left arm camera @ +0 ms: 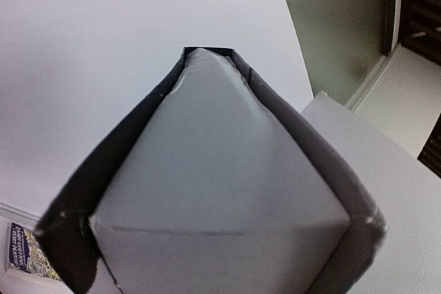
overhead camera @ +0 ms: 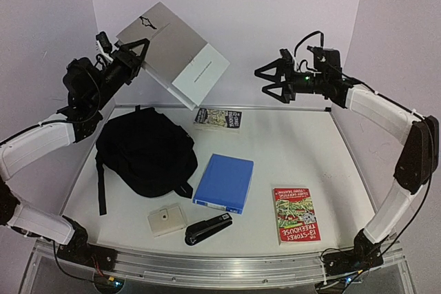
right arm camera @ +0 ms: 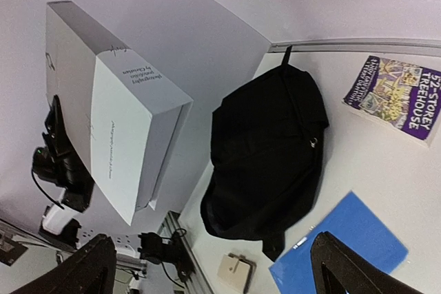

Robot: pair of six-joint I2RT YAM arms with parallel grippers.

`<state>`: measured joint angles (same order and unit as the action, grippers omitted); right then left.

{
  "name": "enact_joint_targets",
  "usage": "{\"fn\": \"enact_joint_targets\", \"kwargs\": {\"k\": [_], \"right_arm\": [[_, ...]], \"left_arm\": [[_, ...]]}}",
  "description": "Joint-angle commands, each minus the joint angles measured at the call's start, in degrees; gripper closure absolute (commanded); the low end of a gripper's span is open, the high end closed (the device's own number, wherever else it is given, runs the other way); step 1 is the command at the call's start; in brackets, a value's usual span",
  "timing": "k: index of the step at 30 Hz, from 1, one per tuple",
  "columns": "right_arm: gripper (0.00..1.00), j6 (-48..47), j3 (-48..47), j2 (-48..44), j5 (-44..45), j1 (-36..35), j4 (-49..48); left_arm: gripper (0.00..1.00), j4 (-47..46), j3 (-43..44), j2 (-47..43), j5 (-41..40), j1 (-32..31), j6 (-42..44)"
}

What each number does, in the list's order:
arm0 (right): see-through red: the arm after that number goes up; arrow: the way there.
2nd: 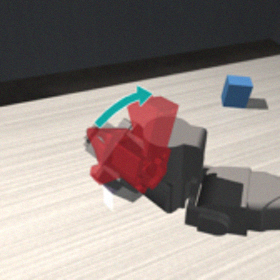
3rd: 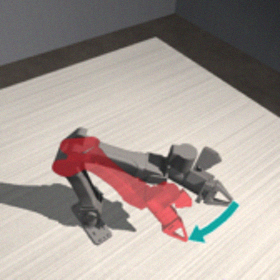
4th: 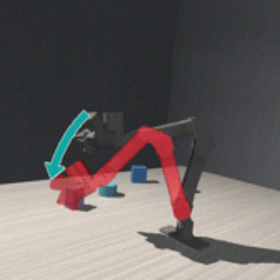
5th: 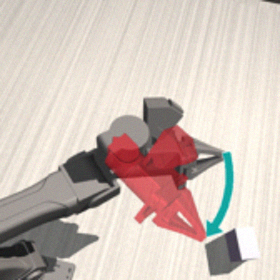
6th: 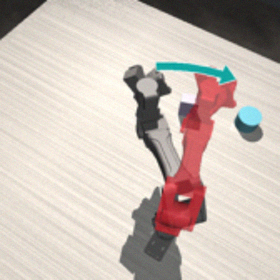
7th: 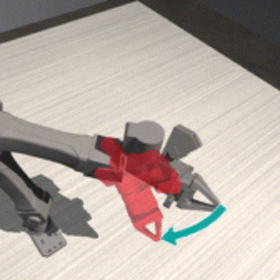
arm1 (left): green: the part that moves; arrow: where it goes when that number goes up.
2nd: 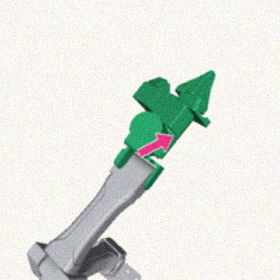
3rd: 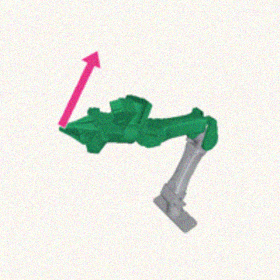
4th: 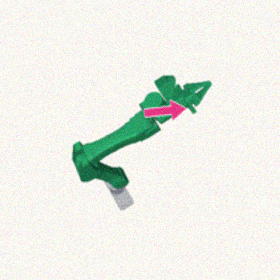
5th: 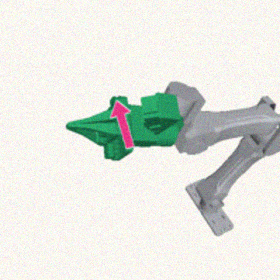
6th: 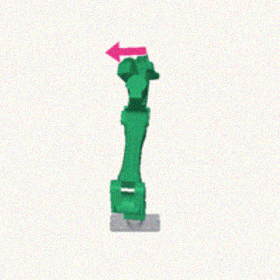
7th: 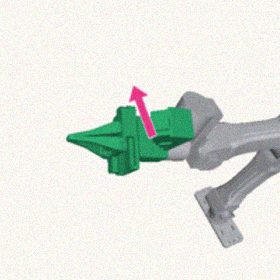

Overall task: Pack the student bag
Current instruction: Pick up the book from the center of the board.

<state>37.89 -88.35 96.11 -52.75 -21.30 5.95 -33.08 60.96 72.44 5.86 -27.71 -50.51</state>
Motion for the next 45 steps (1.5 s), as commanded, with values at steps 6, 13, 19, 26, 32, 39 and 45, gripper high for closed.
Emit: {"fn": "enact_joint_targets", "kwargs": {"k": [6, 13, 19, 26, 32, 39, 45], "right_arm": [[0.02, 20.99, -4.92, 8.93, -3.16, -9.28, -29.7], [0.02, 35.78, -5.92, 15.26, -1.41, -11.23, -52.08], [0.03, 34.94, -7.76, 16.94, 0.58, -12.37, -51.68], [0.23, 35.51, -9.09, 18.15, 1.29, -13.49, -51.73], [0.49, 36.44, -7.89, 18.48, 2.34, -13.59, -51.32], [0.7, 34.85, -4.99, 16.33, 0.54, -13.19, -48.77], [0.87, 32.43, -0.5, 12.76, 0.11, -10.35, -46.48]], "left_arm": [[0.85, -27.02, -3.75, 6.03, -9.79, -0.06, -13.55], [0.84, -29.61, -2.99, 9.83, -8.62, -1.11, -18.7], [0.83, -29.49, -2.67, 10.84, -7.68, -1.99, -19.64], [0.81, -29.93, -2.54, 13.56, -6.8, -3.16, -21.61], [0.8, -28.55, -1.28, 14.65, -6.04, -4.38, -18.76], [0.64, -6.33, 0.95, 9.48, -1.71, -4.81, -9.95], [0.22, 17.1, 2.18, 2.16, -2.82, -4.72, -0.39]]}}
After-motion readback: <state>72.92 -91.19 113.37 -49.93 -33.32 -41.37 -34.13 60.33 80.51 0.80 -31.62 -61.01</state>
